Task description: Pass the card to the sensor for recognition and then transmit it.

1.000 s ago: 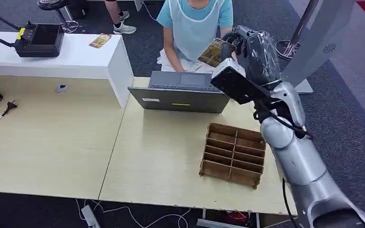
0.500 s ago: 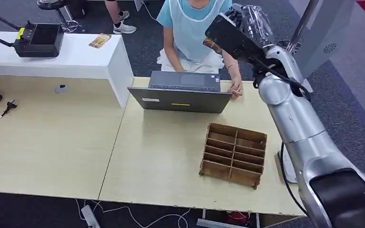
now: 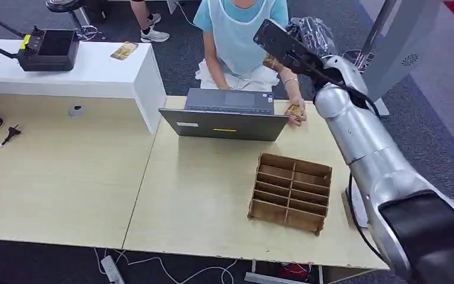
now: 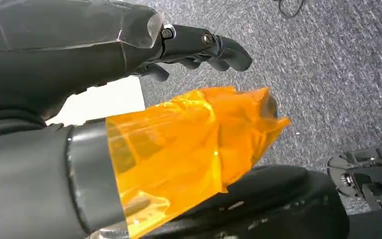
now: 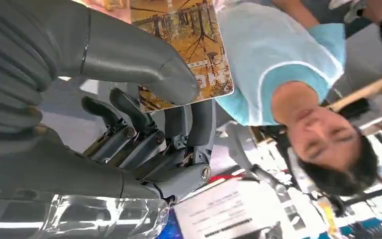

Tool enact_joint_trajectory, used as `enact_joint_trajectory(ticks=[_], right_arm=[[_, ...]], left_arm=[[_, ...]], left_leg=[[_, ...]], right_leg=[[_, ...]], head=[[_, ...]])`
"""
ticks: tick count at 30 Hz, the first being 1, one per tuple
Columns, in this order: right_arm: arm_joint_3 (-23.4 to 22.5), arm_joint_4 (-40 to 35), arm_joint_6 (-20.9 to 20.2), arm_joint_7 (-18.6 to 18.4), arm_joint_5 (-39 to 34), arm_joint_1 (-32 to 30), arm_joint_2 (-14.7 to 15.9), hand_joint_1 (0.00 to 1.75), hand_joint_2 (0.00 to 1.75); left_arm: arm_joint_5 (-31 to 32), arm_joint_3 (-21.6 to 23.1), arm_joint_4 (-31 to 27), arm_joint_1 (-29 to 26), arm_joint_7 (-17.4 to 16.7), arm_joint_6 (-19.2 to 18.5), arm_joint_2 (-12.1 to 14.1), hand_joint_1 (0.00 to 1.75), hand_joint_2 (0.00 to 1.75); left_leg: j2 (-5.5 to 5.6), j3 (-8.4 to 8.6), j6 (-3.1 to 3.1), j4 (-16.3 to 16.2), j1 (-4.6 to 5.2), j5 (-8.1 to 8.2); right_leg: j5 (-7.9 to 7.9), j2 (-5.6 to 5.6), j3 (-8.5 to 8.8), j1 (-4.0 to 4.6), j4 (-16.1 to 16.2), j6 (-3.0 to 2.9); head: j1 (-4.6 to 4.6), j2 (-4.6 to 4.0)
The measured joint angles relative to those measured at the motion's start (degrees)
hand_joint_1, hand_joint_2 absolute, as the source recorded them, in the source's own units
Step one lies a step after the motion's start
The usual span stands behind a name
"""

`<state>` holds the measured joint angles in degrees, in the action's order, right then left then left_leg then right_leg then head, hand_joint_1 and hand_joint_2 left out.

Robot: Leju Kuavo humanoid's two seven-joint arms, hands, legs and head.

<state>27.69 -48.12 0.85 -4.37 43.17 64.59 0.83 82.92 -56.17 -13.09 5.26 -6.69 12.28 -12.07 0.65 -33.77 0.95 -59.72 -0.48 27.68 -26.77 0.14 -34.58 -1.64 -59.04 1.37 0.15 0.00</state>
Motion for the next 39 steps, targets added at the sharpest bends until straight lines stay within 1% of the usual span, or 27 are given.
enact_joint_trajectory(ticks=[5,10,15,28,29,30,31,39], right_arm=[[-1.4,4.8,1.4,0.0,0.0,0.2,0.1,1.75,1.75],[-1.9,6.8,1.5,0.2,0.2,0.2,0.2,1.75,1.75],[-2.4,7.3,2.3,0.3,1.1,0.2,0.3,1.75,1.75],[-3.0,7.3,3.3,0.4,1.8,0.1,0.3,1.75,1.75],[-3.1,7.3,3.4,0.4,1.9,0.0,0.3,1.69,1.75],[-3.1,7.3,3.4,0.4,1.9,0.0,0.3,0.21,1.75],[-3.3,7.3,3.4,0.4,1.9,0.0,0.3,0.0,1.75],[-4.5,4.8,6.9,1.0,3.0,-2.1,0.3,0.0,1.75]], left_arm=[[-0.1,0.0,0.0,-0.1,0.0,0.0,0.0,0.0,0.0],[0.0,0.0,0.0,-0.1,-0.1,0.1,0.0,0.0,0.0],[-0.7,0.0,0.0,-0.1,0.0,0.1,0.0,0.0,0.0],[-0.1,0.0,0.0,0.0,-0.1,0.0,0.1,0.0,0.0],[-0.1,0.0,0.0,0.0,-0.1,0.0,0.1,0.0,0.0],[-0.1,0.0,0.0,0.0,-0.1,0.0,0.1,0.0,0.0],[0.0,0.0,0.0,0.0,-0.1,0.0,0.1,0.0,0.0],[0.3,0.5,0.0,0.0,-0.6,0.1,0.3,0.0,0.0]], left_leg=[[-0.01,0.0,0.0,0.0,0.0,0.0],[-0.01,0.02,0.0,0.0,0.0,0.0],[-0.01,0.02,0.0,0.0,0.0,0.0],[-0.01,0.02,0.0,0.0,0.0,0.0],[-0.01,0.02,0.0,0.0,0.0,0.0],[-0.01,0.02,0.0,0.0,0.0,0.0],[-0.01,0.02,0.0,0.0,0.0,0.0],[-0.02,0.02,0.0,0.0,0.0,0.0]], right_leg=[[0.0,0.02,-0.01,0.0,0.0,0.0],[0.0,0.04,-0.02,0.0,0.0,0.0],[0.0,0.05,-0.02,0.0,0.0,0.0],[0.0,0.04,-0.02,0.0,0.0,0.0],[0.0,0.04,-0.02,0.0,0.0,0.0],[0.0,0.05,-0.02,0.0,0.0,0.0],[0.0,0.05,-0.02,0.0,0.0,0.0],[0.0,0.05,-0.02,0.0,0.0,0.0]], head=[[0.0,0.0],[0.0,0.0],[0.0,0.0],[0.0,0.0],[0.0,0.0],[0.0,0.0],[0.0,0.0],[0.0,0.0]])
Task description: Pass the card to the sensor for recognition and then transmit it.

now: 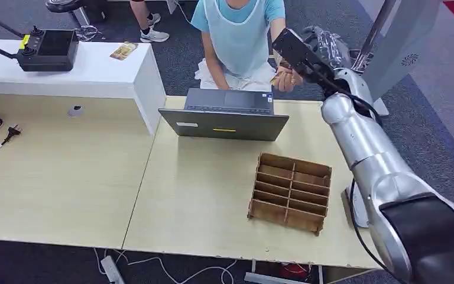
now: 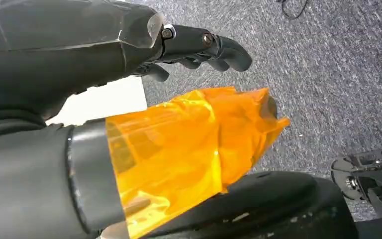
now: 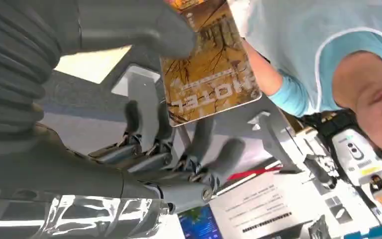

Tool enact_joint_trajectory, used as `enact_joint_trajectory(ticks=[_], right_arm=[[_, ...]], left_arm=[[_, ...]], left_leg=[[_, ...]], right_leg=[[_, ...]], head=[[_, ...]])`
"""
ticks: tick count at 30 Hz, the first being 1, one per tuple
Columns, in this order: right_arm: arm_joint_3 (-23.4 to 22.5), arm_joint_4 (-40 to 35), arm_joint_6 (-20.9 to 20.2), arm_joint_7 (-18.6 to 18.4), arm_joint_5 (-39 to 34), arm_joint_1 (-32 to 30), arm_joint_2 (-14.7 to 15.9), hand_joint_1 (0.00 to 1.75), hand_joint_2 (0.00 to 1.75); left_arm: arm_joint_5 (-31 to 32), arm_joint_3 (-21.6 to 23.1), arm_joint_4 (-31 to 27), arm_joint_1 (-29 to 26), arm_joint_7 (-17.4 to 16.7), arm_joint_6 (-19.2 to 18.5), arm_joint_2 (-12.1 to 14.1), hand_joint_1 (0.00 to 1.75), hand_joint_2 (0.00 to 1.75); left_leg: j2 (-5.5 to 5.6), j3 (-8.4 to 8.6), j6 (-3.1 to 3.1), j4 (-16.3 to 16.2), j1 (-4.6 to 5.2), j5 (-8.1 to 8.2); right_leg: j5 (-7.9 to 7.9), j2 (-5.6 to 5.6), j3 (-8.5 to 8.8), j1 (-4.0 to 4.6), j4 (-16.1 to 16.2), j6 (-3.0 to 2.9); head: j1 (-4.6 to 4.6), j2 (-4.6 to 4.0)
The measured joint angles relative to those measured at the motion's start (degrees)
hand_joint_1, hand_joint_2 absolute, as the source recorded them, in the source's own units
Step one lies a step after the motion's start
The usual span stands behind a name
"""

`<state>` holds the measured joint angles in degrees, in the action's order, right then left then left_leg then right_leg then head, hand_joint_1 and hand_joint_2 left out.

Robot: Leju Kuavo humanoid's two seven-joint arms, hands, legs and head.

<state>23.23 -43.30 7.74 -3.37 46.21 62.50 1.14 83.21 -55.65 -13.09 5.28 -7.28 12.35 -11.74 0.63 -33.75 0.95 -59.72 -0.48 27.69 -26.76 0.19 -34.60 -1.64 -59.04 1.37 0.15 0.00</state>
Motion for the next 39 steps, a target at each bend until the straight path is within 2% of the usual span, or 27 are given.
enact_joint_trajectory(ticks=[5,12,21,25,32,35,39], right_arm=[[-1.0,-2.0,1.0,0.3,-0.3,-1.0,0.1,0.0,1.75],[-3.1,-7.4,5.8,0.8,-0.1,-3.5,0.1,0.0,1.75],[-7.3,-22.2,14.3,5.5,-5.4,-10.3,0.1,0.0,1.75],[-8.3,-29.9,14.7,6.6,-9.1,-13.2,0.0,0.0,1.75],[-8.6,-34.8,14.8,6.7,-9.8,-14.8,0.0,0.0,1.75],[-8.6,-36.9,14.4,8.5,-14.2,-15.9,0.0,0.0,1.75],[-8.4,-43.6,8.7,9.0,-21.2,-19.3,0.6,0.0,1.75]], left_arm=[[0.0,0.3,0.0,0.0,0.0,0.0,0.0,0.0,0.0],[0.0,0.5,0.0,0.0,0.0,0.1,0.0,0.0,0.0],[-0.1,0.5,0.0,-0.1,0.0,0.9,0.0,0.0,0.0],[-0.2,0.5,0.0,-0.2,0.0,1.4,0.0,0.0,0.0],[-0.2,0.5,0.0,-0.2,0.0,1.4,0.0,0.0,0.0],[-0.4,0.5,0.0,-0.2,0.0,1.7,0.0,0.0,0.0],[-1.3,0.5,0.0,-0.3,0.1,2.1,-0.1,0.0,0.0]], left_leg=[[0.0,0.0,0.0,0.0,0.0,0.0],[0.0,0.0,0.0,0.0,0.0,0.0],[0.01,-0.02,0.0,0.0,0.0,0.01],[0.01,-0.02,0.0,0.0,0.0,0.01],[0.01,-0.01,0.0,0.0,0.0,0.01],[0.02,-0.02,0.0,0.0,0.0,0.01],[0.02,-0.02,-0.01,0.0,0.0,0.02]], right_leg=[[0.0,0.0,0.0,0.0,0.0,0.0],[0.0,0.0,0.0,0.0,0.0,0.0],[-0.01,-0.01,0.0,0.0,0.0,0.0],[-0.01,-0.01,0.0,0.0,0.0,0.01],[-0.01,-0.01,0.01,0.0,0.0,0.0],[-0.01,-0.03,0.01,0.0,0.0,0.01],[-0.04,-0.02,0.0,0.0,0.0,0.04]], head=[[0.0,0.0],[0.0,0.0],[0.0,0.0],[0.0,0.0],[0.0,0.0],[0.0,0.0],[0.02,0.0]])
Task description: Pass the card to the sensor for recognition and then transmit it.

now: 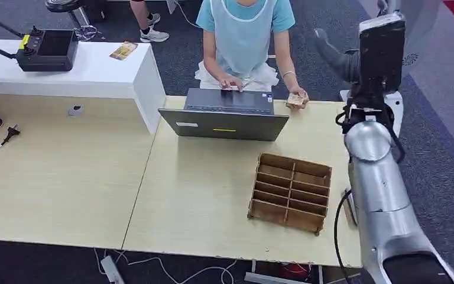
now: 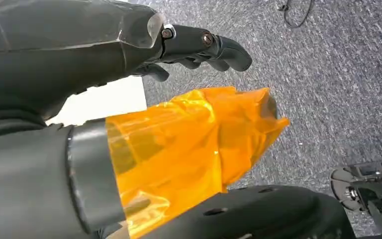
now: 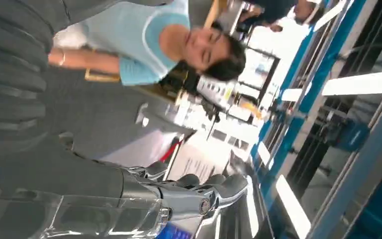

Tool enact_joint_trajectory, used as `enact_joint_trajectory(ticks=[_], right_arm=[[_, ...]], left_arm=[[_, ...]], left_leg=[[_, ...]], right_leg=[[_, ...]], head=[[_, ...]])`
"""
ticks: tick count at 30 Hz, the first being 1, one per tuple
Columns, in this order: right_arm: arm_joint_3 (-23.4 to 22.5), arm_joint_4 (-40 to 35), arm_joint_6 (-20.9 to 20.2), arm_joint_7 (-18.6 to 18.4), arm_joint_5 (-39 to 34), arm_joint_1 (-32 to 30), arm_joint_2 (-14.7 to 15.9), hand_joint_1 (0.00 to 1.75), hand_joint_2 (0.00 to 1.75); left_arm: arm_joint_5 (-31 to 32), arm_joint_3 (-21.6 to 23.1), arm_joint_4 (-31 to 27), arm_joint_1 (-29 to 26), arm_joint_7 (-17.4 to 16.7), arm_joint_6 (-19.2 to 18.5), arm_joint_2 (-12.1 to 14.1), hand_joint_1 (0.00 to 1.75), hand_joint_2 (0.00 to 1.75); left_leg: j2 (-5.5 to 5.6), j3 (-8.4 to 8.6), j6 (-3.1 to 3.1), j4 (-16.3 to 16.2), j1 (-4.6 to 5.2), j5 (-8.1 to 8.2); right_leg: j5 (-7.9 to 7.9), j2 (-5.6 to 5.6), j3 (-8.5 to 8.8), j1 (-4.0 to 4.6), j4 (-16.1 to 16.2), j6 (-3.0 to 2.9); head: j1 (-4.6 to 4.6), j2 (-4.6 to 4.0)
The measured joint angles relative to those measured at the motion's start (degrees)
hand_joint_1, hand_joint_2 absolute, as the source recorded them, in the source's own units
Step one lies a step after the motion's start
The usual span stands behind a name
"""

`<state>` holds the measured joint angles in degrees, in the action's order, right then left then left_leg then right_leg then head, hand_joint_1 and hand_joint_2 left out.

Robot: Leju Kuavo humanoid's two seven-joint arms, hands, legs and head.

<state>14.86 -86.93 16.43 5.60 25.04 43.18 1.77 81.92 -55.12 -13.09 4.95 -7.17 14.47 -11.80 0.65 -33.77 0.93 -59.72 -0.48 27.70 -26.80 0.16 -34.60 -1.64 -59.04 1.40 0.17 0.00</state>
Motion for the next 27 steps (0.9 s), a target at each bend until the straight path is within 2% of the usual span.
enact_joint_trajectory(ticks=[5,8,10,13,16,23,27], right_arm=[[0.1,-8.2,-8.3,4.5,-16.9,-6.3,2.7,0.0,1.75],[-0.6,-13.1,-14.8,7.8,-26.8,-13.1,5.7,0.0,1.75],[-1.8,-15.6,-17.4,9.8,-29.6,-18.6,7.8,0.0,1.75],[-4.1,-18.7,-19.9,12.8,-31.6,-27.1,10.4,0.0,1.75],[-6.9,-22.4,-21.6,15.0,-32.8,-34.6,11.4,0.0,1.75],[-9.3,-27.7,-22.9,16.9,-33.3,-42.9,11.7,0.0,1.75],[-9.2,-29.9,-21.4,19.4,-28.2,-48.2,11.4,0.0,1.75]], left_arm=[[0.5,0.0,0.0,-0.5,-0.1,0.8,0.0,0.0,0.0],[-0.9,-0.1,0.0,-0.6,-0.1,1.2,0.0,0.0,0.0],[-2.2,-0.5,0.0,-0.8,0.1,1.6,-0.1,0.0,0.0],[-3.6,-1.4,0.0,-1.0,0.1,2.1,-0.1,0.0,0.0],[-4.1,-2.2,0.0,-1.2,0.1,2.2,-0.2,0.0,0.0],[-4.2,-3.1,0.0,-1.2,0.3,2.6,-0.5,0.0,0.0],[-5.0,-3.5,0.0,-1.1,0.5,3.3,-0.9,0.0,0.0]], left_leg=[[0.02,0.0,-0.02,0.0,0.0,0.05],[0.09,0.0,-0.04,0.0,-0.01,0.07],[0.11,-0.02,-0.06,0.0,-0.01,0.08],[0.11,-0.04,-0.19,0.0,0.0,0.17],[0.06,-0.07,-0.18,0.0,0.0,0.21],[0.01,-0.03,-0.15,0.0,-0.01,0.27],[0.02,-0.04,-0.14,0.0,-0.01,0.27]], right_leg=[[-0.04,-0.03,0.0,0.0,0.0,0.02],[-0.06,-0.13,0.06,0.01,0.1,0.04],[-0.06,-0.15,0.08,0.01,0.2,0.04],[-0.07,-0.15,0.08,0.0,0.2,0.06],[-0.07,-0.12,0.06,0.0,0.2,0.06],[-0.12,-0.09,0.05,0.01,0.2,0.07],[-0.12,-0.08,0.07,0.01,0.2,0.06]], head=[[-0.02,0.0],[-0.02,0.0],[-0.02,0.0],[-0.02,0.0],[0.0,0.0],[-0.02,0.0],[0.0,0.0]])
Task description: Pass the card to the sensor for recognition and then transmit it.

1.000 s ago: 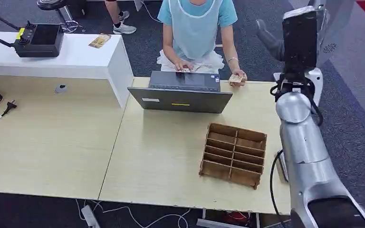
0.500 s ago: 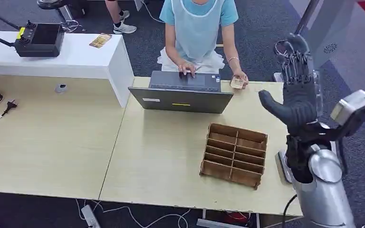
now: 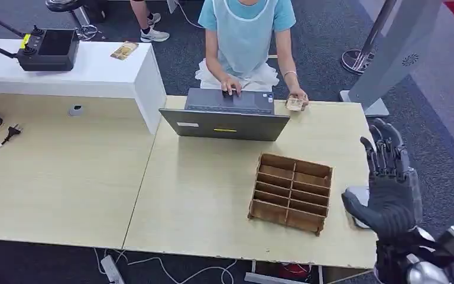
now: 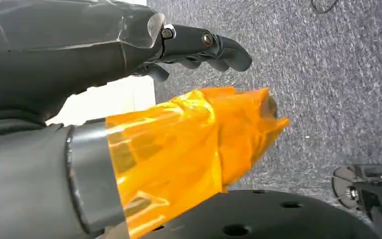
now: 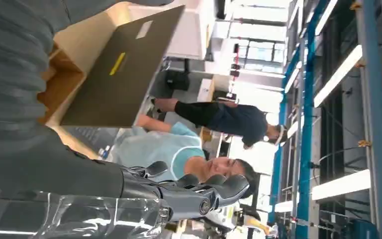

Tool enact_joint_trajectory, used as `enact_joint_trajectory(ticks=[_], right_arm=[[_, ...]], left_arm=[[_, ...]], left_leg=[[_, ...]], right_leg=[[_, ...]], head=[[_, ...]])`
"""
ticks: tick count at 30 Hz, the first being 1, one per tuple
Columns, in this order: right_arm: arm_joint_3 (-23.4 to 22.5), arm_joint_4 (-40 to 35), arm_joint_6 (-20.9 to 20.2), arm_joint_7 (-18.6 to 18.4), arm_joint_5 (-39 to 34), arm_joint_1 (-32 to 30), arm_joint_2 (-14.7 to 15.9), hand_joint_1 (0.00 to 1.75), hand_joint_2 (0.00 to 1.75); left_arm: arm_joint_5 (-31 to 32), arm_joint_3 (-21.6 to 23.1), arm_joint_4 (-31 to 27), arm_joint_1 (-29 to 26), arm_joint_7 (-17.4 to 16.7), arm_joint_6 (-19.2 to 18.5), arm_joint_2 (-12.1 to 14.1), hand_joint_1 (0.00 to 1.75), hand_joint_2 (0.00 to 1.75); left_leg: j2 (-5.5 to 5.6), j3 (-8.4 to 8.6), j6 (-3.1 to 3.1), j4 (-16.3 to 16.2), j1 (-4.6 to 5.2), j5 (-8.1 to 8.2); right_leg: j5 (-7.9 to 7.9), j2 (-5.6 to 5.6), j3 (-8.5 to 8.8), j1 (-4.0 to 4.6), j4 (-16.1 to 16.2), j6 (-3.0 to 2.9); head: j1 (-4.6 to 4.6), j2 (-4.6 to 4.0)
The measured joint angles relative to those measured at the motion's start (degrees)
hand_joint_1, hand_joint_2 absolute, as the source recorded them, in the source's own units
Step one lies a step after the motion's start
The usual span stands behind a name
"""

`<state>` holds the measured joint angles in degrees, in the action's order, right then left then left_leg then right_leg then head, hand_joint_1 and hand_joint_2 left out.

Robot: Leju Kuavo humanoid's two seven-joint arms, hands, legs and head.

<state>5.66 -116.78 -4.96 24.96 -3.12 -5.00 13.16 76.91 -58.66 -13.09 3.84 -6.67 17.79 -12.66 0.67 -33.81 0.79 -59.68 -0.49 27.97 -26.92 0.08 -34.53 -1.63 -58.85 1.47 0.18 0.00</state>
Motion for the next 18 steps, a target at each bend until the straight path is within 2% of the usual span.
enact_joint_trajectory(ticks=[2,7,18], right_arm=[[0.3,-0.3,1.9,0.3,3.6,-2.4,-0.5,0.0,1.75],[1.4,0.5,3.6,-0.5,5.0,-5.5,-1.6,0.0,1.75],[2.8,2.9,5.2,-1.4,7.9,-7.1,-1.8,0.0,1.75]], left_arm=[[-0.3,-0.3,0.0,0.0,0.0,0.0,-0.1,0.0,0.0],[-0.2,-0.9,0.0,0.0,-0.1,0.5,-0.2,0.0,0.0],[0.3,-1.3,0.0,0.0,-0.6,0.7,-0.2,0.0,0.0]], left_leg=[[-0.02,0.0,0.0,0.0,0.0,0.0],[-0.01,-0.01,0.0,0.0,0.01,0.0],[-0.01,0.01,0.0,0.0,0.01,0.0]], right_leg=[[0.0,0.01,0.0,0.0,0.0,0.0],[-0.01,0.01,0.0,-0.01,0.0,0.0],[0.0,0.02,0.0,-0.01,0.0,0.0]], head=[[0.0,0.0],[-0.02,0.0],[-0.02,0.0]])
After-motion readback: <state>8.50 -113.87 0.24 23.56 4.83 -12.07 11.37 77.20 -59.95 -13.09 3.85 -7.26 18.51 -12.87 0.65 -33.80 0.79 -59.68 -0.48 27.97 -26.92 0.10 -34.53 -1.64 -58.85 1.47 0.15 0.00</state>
